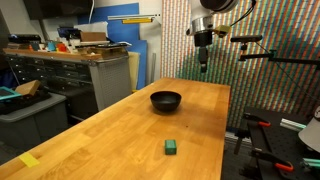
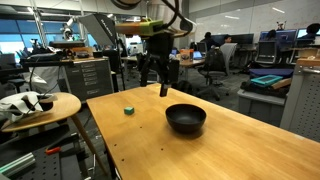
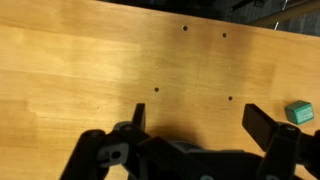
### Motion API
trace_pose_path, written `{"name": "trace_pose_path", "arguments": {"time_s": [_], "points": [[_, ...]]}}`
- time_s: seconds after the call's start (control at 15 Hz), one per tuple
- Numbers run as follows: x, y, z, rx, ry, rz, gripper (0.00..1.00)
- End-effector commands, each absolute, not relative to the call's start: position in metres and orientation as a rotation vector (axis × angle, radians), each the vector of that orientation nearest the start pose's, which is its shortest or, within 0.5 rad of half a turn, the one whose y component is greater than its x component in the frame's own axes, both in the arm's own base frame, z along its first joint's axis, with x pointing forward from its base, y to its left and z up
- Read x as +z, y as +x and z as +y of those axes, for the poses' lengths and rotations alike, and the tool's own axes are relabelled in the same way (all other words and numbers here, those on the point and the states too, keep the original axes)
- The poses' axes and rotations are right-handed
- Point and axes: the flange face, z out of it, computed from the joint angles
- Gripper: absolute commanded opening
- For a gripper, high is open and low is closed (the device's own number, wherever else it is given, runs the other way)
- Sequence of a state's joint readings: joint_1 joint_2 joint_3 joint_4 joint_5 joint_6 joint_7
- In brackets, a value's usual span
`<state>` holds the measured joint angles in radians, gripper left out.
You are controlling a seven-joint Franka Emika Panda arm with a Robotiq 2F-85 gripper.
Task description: Pick up the green object and put it in the bowl
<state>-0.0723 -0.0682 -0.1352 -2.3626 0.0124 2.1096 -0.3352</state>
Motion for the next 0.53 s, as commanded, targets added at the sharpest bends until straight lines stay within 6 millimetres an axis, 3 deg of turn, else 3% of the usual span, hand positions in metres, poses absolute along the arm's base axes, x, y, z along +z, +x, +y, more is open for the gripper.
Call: {"name": "trace_pose_path", "arguments": {"time_s": [0.0,0.47], "points": [[0.316,0.47,-0.059,0.204,-3.076,-0.197,1.0],[0.271,0.48,0.022,0.097,-3.1,-0.38,1.0]]}}
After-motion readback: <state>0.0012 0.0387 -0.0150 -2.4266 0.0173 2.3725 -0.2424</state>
